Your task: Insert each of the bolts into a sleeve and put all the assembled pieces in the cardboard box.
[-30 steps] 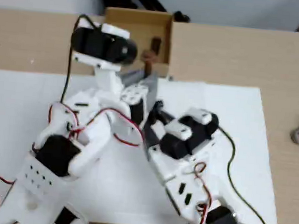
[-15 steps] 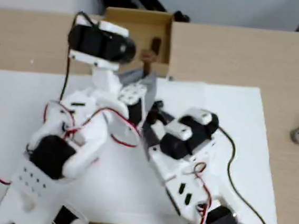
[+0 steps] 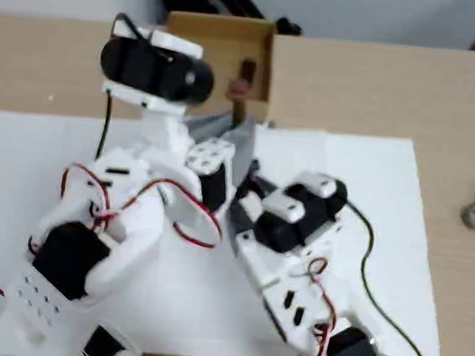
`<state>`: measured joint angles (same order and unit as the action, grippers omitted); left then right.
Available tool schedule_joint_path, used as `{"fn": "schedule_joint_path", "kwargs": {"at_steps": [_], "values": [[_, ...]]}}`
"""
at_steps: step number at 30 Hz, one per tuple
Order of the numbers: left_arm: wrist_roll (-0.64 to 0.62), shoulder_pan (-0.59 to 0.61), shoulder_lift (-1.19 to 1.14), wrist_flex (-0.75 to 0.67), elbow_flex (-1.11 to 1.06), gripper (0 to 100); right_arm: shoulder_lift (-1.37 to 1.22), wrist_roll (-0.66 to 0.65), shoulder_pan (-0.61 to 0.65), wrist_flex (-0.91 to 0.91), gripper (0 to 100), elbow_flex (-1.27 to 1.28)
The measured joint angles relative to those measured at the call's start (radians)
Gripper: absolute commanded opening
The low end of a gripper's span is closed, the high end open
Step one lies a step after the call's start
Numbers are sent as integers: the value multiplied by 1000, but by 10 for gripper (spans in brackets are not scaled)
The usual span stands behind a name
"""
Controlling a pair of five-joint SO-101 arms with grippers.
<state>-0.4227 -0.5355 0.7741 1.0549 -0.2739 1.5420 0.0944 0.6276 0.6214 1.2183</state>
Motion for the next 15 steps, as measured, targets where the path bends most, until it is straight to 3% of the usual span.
{"fn": "schedule_joint_path", "kwargs": {"at_steps": [15], "values": [[2,0,-2,0,-95,5,0,-2,3,0,4,2]]}}
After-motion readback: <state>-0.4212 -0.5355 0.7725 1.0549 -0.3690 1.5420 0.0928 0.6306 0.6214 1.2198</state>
